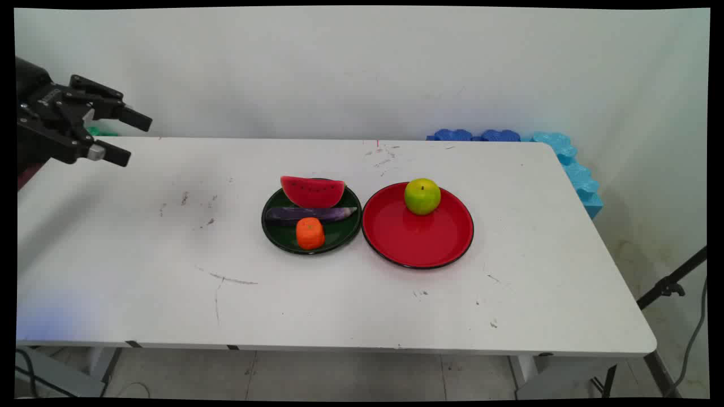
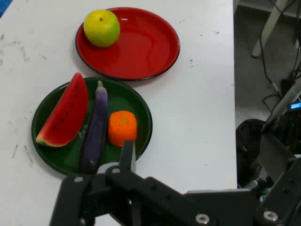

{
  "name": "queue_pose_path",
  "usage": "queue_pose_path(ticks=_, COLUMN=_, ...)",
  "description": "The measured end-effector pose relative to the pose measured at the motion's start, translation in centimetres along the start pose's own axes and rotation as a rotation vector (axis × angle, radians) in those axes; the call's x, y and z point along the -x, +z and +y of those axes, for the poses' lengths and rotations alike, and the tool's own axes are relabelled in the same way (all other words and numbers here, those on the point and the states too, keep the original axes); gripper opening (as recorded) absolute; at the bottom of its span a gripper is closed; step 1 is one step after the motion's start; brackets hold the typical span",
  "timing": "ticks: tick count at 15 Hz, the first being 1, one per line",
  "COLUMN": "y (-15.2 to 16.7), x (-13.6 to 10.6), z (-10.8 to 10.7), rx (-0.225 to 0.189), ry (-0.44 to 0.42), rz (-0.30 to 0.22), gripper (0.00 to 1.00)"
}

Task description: Pick up the mandarin from the green plate

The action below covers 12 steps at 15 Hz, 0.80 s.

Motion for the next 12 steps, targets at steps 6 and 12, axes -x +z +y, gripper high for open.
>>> queue_pose_path(ticks=6, y=2.7, x=-1.6, z=0.0, rx=-0.01, ry=0.028, rz=-0.035, gripper=1.0)
queue_pose_path(ticks=12, y=10.2, x=-6.1, z=-0.9, rx=-0.081, ry=0.027, rz=-0.159, gripper=1.0)
